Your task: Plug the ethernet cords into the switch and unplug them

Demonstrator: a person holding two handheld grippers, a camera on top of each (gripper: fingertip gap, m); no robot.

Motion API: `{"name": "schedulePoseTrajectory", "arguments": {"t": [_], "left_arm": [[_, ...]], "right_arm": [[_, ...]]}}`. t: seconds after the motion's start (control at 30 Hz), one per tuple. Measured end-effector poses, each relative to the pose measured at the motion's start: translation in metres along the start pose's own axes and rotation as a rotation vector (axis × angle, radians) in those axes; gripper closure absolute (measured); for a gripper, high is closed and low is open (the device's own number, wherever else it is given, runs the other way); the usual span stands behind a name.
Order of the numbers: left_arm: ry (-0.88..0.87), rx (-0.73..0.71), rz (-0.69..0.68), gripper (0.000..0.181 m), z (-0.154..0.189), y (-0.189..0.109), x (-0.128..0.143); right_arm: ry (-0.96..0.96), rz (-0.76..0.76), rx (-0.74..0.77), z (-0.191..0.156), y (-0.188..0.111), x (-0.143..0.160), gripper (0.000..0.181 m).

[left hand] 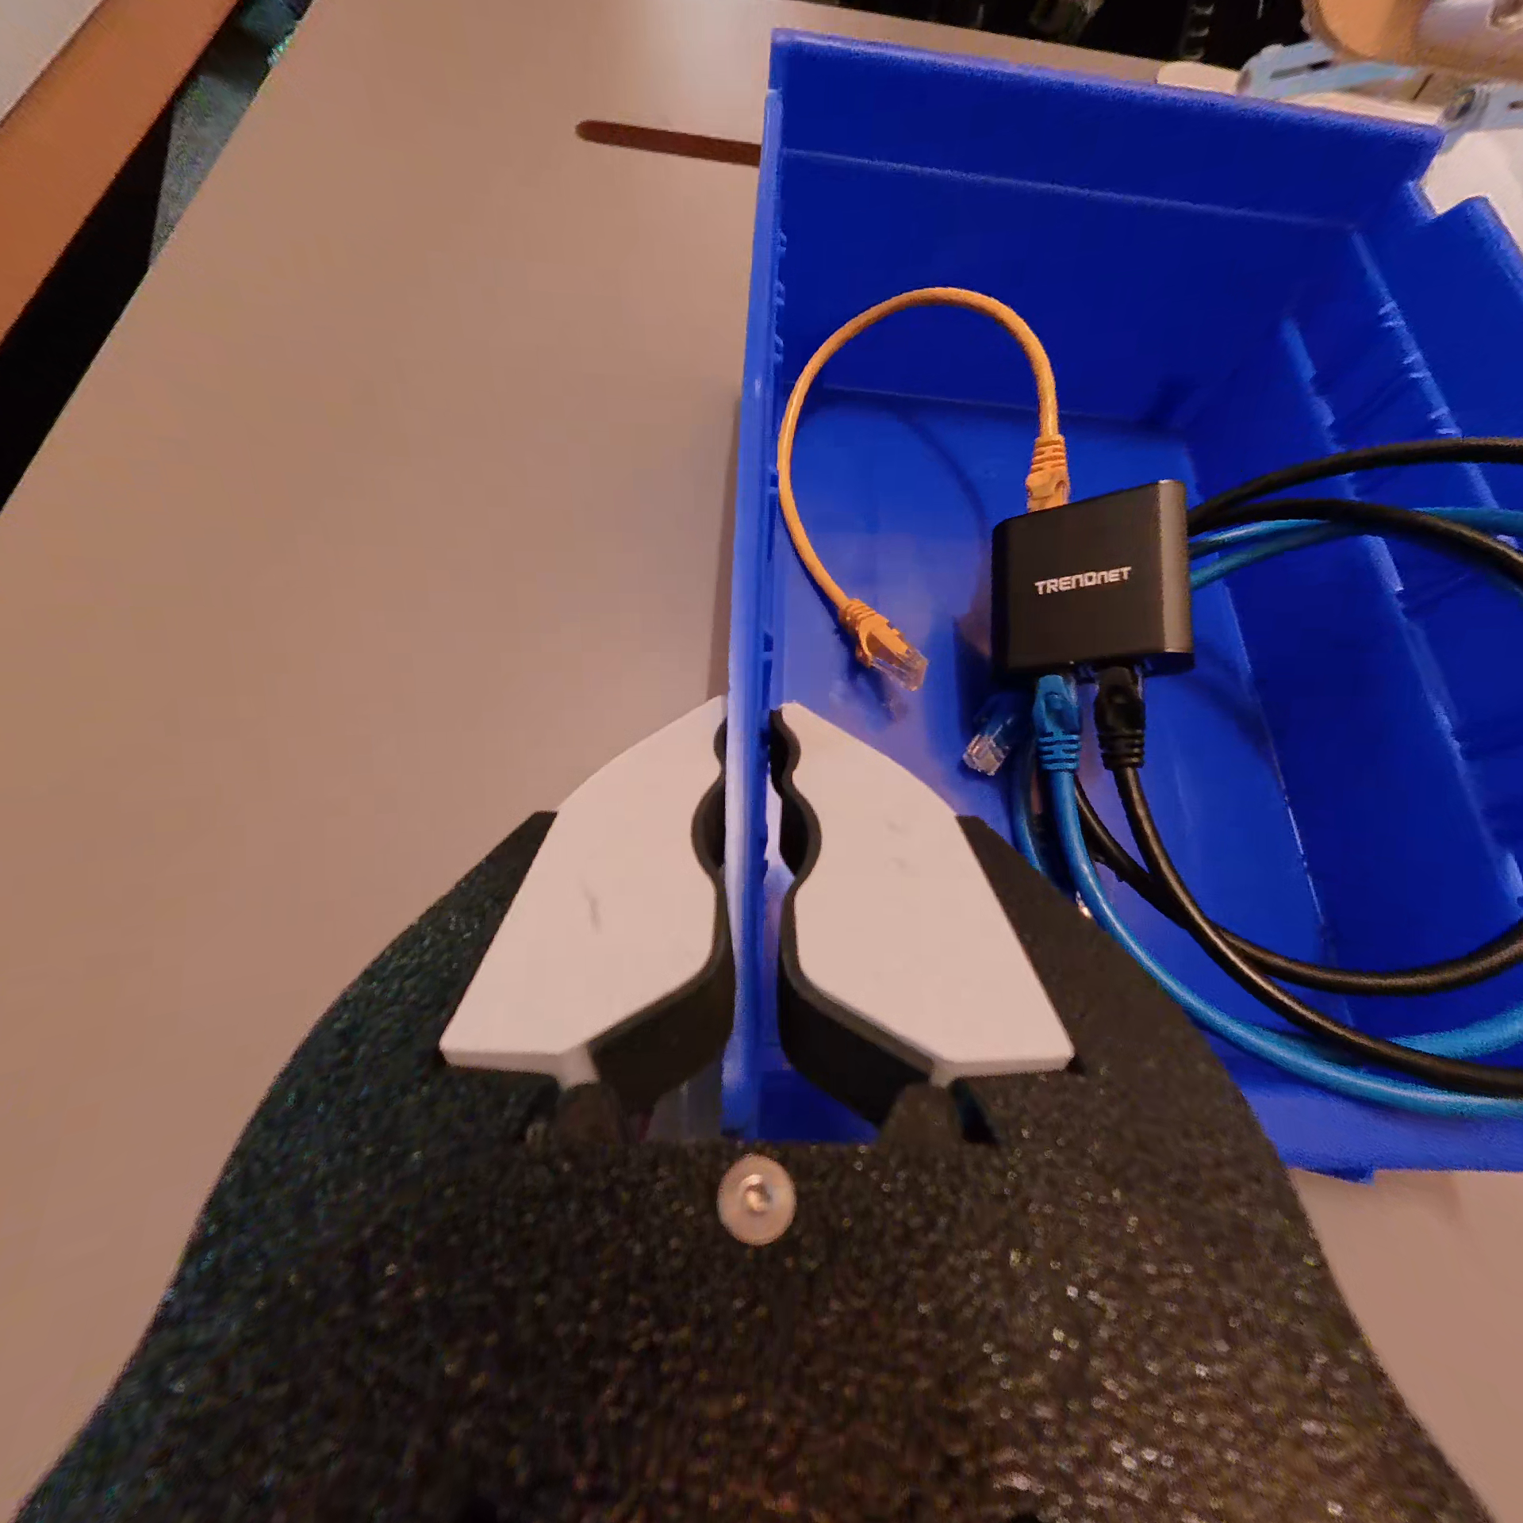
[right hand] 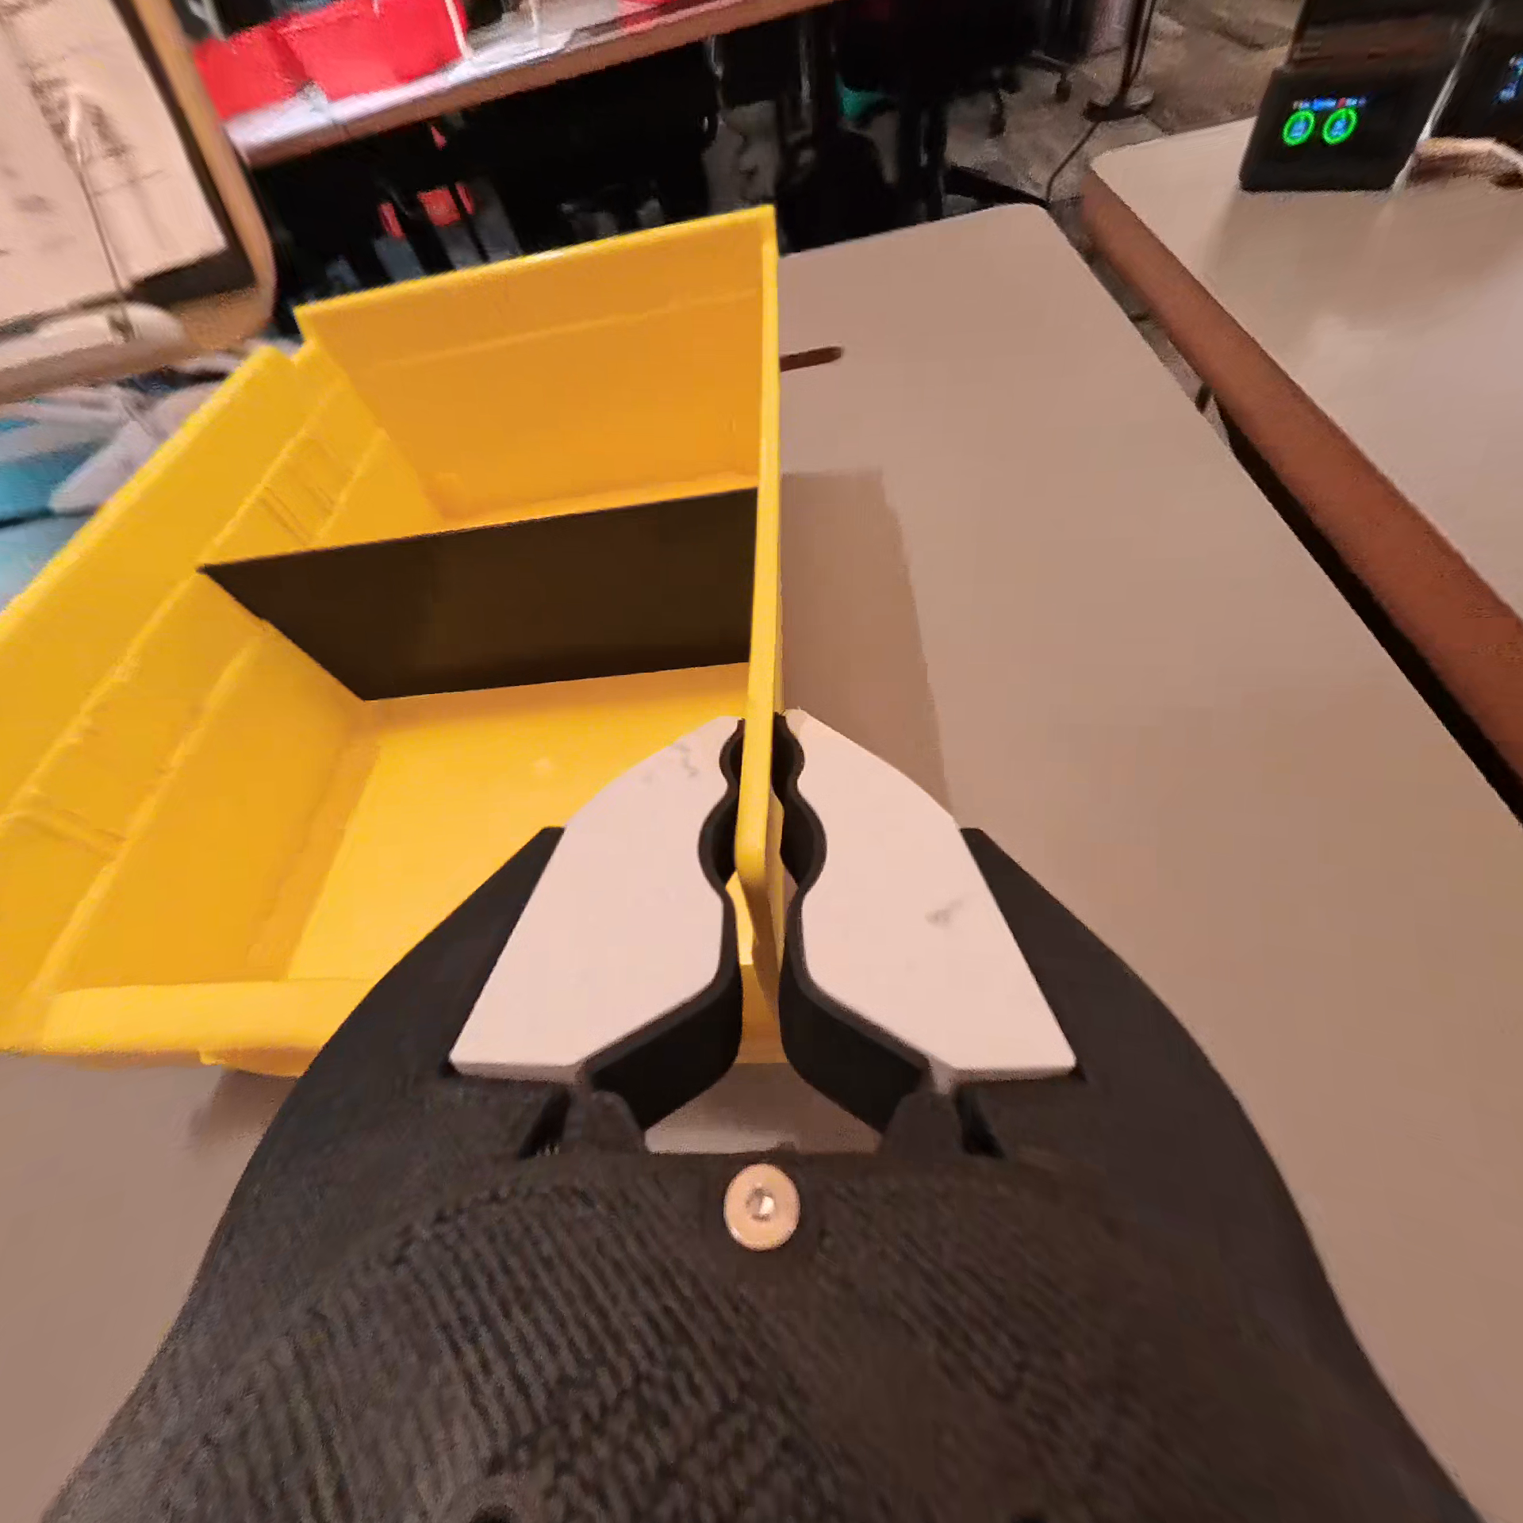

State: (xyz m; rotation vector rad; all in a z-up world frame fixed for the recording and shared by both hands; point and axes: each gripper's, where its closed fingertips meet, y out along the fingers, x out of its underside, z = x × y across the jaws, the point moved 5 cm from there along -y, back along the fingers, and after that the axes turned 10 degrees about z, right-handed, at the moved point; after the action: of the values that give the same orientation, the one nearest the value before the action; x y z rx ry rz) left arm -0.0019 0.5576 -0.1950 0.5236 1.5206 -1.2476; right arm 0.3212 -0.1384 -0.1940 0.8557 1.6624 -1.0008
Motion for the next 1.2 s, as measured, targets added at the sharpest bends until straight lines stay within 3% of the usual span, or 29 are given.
{"name": "schedulePoseTrajectory", "arguments": {"t": [0.17, 0.4, 0.63, 0.67, 0.77, 0.83, 0.9, 1.0, 1.07, 1.2], "left_arm": [[-0.011, -0.030, -0.006, 0.176, 0.005, 0.035, -0.016], [0.006, -0.061, 0.007, 0.176, 0.010, 0.055, -0.025], [0.111, -0.040, -0.017, 0.173, 0.015, 0.063, -0.030], [0.139, -0.043, -0.026, 0.169, 0.014, 0.061, -0.032], [0.203, -0.105, 0.026, 0.155, 0.013, 0.043, -0.059], [0.187, 0.076, 0.092, 0.146, 0.042, 0.035, -0.079], [0.112, 0.271, 0.063, 0.140, 0.075, 0.036, -0.087], [-0.068, 0.455, -0.109, 0.117, 0.105, 0.056, -0.080], [-0.160, 0.445, -0.197, 0.114, 0.106, 0.079, -0.071], [-0.288, 0.340, -0.304, 0.108, 0.093, 0.115, -0.052]], "right_arm": [[-0.042, -0.009, 0.023, 0.011, 0.028, -0.011, 0.177], [-0.071, -0.035, 0.026, 0.024, 0.066, -0.021, 0.176], [-0.084, -0.026, -0.001, 0.025, 0.072, -0.025, 0.177], [-0.082, -0.043, -0.038, 0.021, 0.067, -0.025, 0.169], [-0.146, 0.012, -0.028, 0.010, 0.043, -0.043, 0.126], [-0.240, 0.113, -0.026, -0.004, 0.024, -0.064, 0.113], [-0.267, 0.211, -0.137, -0.033, 0.011, -0.083, 0.107], [-0.226, 0.232, -0.400, -0.084, 0.001, -0.091, 0.088], [-0.190, 0.227, -0.563, -0.111, -0.003, -0.087, 0.084], [-0.130, 0.226, -0.692, -0.131, -0.007, -0.082, 0.087]]}}
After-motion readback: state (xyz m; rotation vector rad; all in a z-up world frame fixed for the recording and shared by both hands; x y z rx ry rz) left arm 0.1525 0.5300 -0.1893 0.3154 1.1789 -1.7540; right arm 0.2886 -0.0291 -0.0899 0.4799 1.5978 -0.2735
